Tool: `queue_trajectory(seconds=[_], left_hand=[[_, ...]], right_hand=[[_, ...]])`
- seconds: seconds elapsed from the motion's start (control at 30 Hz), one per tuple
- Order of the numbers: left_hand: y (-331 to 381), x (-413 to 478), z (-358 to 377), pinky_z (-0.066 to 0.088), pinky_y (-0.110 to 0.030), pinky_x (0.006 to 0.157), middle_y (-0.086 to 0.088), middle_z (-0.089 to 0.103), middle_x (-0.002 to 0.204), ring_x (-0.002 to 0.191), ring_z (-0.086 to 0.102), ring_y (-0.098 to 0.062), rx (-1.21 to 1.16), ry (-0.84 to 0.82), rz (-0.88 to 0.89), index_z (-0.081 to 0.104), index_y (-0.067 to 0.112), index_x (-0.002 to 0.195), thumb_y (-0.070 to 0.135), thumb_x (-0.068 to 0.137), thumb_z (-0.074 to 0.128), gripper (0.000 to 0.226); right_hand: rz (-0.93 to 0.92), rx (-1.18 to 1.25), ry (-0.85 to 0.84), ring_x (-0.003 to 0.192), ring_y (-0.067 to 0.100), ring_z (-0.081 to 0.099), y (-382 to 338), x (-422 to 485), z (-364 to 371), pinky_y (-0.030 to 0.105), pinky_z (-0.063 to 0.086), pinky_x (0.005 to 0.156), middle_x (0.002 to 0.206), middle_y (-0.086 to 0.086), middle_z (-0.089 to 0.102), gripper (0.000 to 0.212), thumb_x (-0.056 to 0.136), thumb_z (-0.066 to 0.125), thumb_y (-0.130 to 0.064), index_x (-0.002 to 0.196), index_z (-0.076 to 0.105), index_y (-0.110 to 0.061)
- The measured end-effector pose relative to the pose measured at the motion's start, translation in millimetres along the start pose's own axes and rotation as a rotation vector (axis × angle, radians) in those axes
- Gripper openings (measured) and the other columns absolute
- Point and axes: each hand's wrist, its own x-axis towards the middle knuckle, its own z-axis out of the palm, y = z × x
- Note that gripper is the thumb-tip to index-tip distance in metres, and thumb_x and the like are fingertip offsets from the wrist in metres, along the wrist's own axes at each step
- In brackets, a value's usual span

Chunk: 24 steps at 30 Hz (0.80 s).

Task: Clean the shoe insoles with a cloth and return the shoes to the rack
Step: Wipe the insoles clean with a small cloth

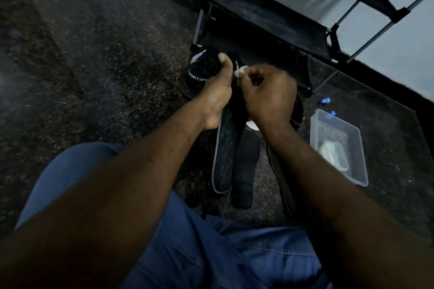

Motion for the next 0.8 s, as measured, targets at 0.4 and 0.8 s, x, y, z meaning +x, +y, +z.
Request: queue_trajectory(seconds=[0.4, 0.8], left_hand=[[-1.9, 11.7, -14.1, 0.049, -0.049, 0.11, -0.013, 0.073, 0.126, 0.12, 0.069, -0.027, -0.05, -0.105, 0.032, 0.069, 0.003, 0.128, 0.072, 0.1, 0.034, 0.083], [-1.2, 2.7, -5.9, 0.062, -0.042, 0.08, -0.016, 0.076, 0.117, 0.107, 0.074, -0.032, -0.059, -0.087, 0.017, 0.07, 0.01, 0.128, 0.066, 0.101, 0.042, 0.068]], right_hand=[[-0.16, -0.239, -0.153, 0.09, 0.028, 0.067, 17.9, -27.6, -3.4, 0.048, 0.054, 0.077, 0.091, -0.003, 0.074, 0.021, 0.089, 0.061, -0.042, 0.091, 0.075, -0.026], [0.013, -0.018, 0.025, 0.089, 0.023, 0.07, -1.5, 0.8, 2.1, 0.049, 0.057, 0.081, 0.093, -0.007, 0.076, 0.021, 0.085, 0.063, -0.039, 0.095, 0.077, -0.027]])
